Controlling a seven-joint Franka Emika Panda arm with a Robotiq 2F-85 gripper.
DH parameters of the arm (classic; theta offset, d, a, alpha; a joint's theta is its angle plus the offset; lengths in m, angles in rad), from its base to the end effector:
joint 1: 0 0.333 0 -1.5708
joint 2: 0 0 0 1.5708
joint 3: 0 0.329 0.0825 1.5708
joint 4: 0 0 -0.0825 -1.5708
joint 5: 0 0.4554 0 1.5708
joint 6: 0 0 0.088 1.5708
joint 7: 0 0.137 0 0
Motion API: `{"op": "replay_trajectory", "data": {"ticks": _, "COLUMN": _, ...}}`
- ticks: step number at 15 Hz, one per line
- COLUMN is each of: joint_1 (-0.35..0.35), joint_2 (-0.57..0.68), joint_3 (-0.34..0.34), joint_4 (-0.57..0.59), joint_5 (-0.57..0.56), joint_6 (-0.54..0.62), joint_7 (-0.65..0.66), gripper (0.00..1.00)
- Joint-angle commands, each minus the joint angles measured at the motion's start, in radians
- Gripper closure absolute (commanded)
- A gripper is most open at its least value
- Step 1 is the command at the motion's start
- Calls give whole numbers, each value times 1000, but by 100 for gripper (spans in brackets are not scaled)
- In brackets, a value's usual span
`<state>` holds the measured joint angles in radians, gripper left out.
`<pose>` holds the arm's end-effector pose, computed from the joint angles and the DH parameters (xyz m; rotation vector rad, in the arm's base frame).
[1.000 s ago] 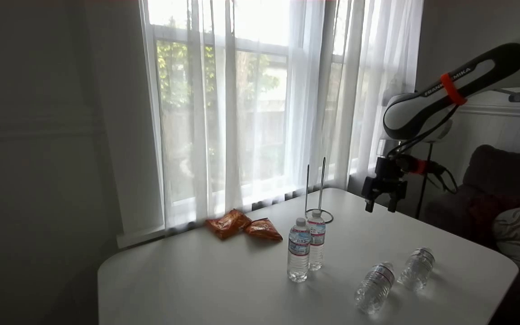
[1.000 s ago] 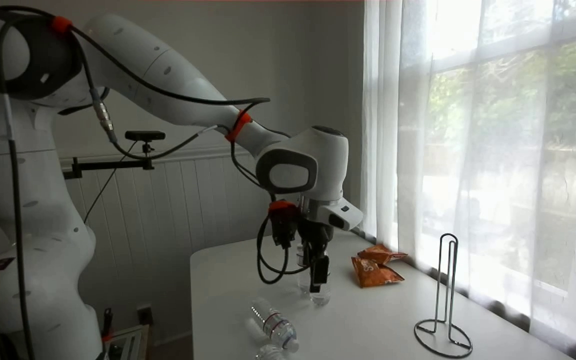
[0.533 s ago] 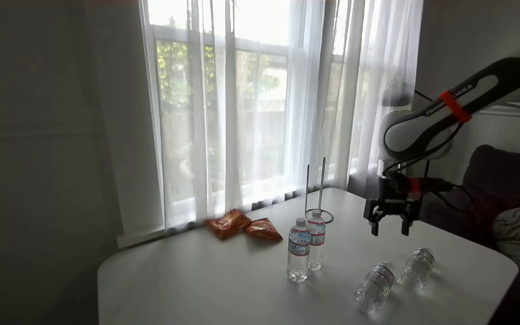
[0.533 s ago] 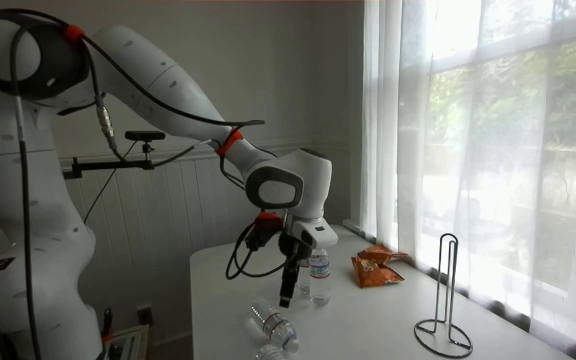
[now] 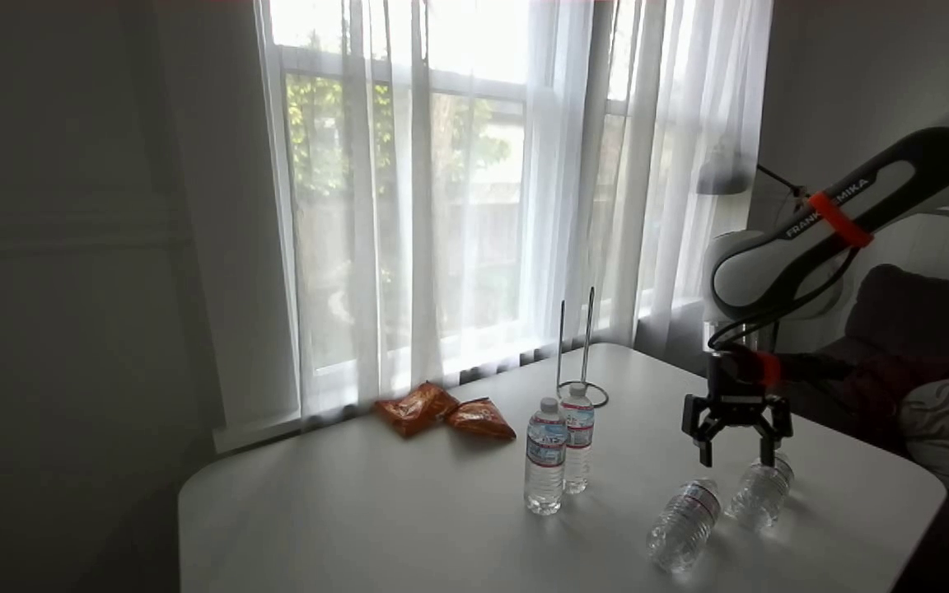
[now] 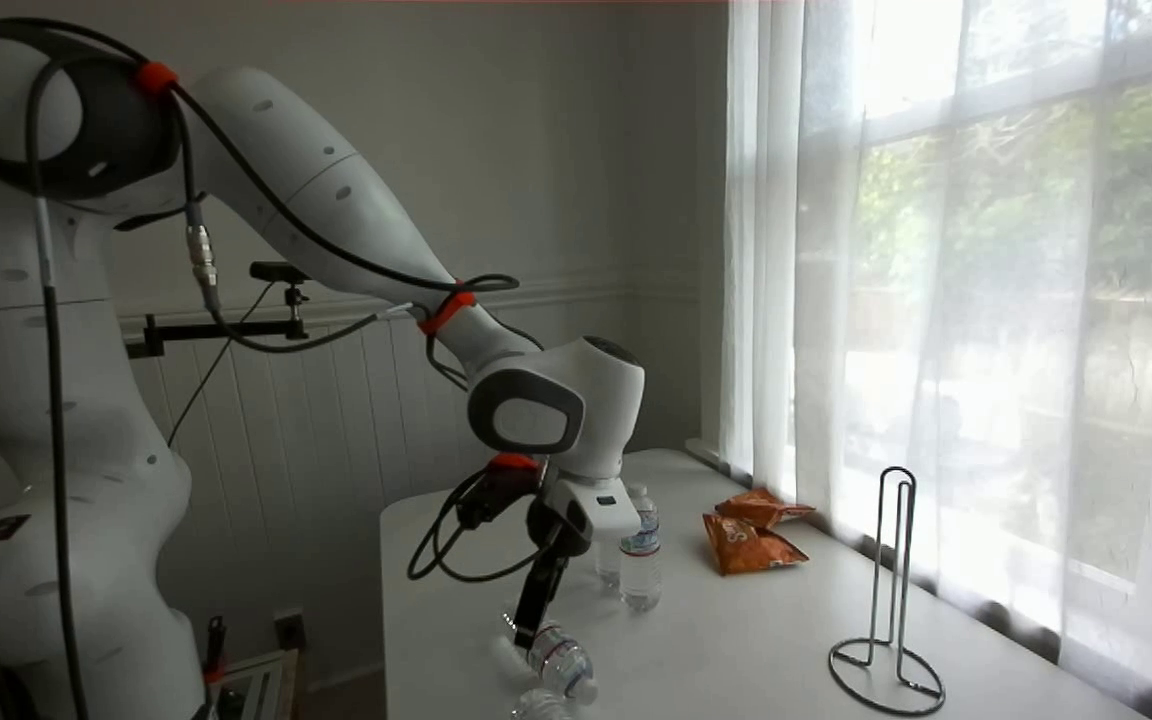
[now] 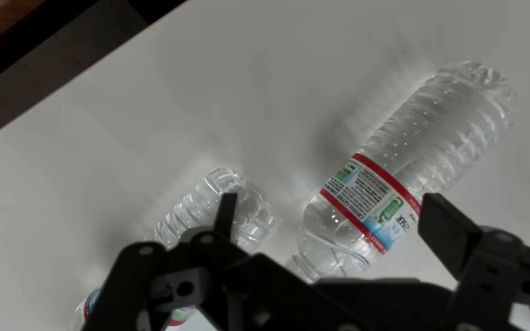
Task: Pick up both water bottles laying on the table one by one and place them the right way up on the table
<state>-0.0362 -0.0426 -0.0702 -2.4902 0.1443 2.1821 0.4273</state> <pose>0.4709 -0.0410 0.2130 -2.8954 0.9466 0.4283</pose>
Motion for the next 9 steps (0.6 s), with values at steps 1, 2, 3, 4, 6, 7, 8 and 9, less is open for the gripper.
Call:
{"op": "replay_trajectory", "data": {"ticks": 1, "joint_1": -7, "joint_2": 16, "joint_3": 12, "joint_4": -3, "joint_5": 2, "joint_6": 27, "joint_7": 39, "gripper": 0}}
{"op": "replay_trajectory", "data": {"ticks": 2, "joint_1": -6, "joint_2": 24, "joint_3": 14, "joint_4": -6, "joint_5": 1, "joint_6": 43, "joint_7": 64, "gripper": 0}}
{"op": "replay_trajectory", "data": {"ticks": 3, "joint_1": -5, "joint_2": 31, "joint_3": 14, "joint_4": -6, "joint_5": 12, "joint_6": 51, "joint_7": 75, "gripper": 0}}
{"op": "replay_trajectory", "data": {"ticks": 4, "joint_1": -4, "joint_2": 37, "joint_3": 15, "joint_4": -9, "joint_5": 19, "joint_6": 67, "joint_7": 94, "gripper": 0}}
{"op": "replay_trajectory", "data": {"ticks": 6, "joint_1": -1, "joint_2": 54, "joint_3": 15, "joint_4": -9, "joint_5": 37, "joint_6": 90, "joint_7": 123, "gripper": 0}}
{"op": "replay_trajectory", "data": {"ticks": 7, "joint_1": 2, "joint_2": 59, "joint_3": 17, "joint_4": -10, "joint_5": 39, "joint_6": 99, "joint_7": 127, "gripper": 0}}
{"op": "replay_trajectory", "data": {"ticks": 8, "joint_1": 5, "joint_2": 65, "joint_3": 19, "joint_4": -11, "joint_5": 58, "joint_6": 107, "joint_7": 126, "gripper": 0}}
{"op": "replay_trajectory", "data": {"ticks": 9, "joint_1": 7, "joint_2": 69, "joint_3": 21, "joint_4": -13, "joint_5": 68, "joint_6": 120, "joint_7": 134, "gripper": 0}}
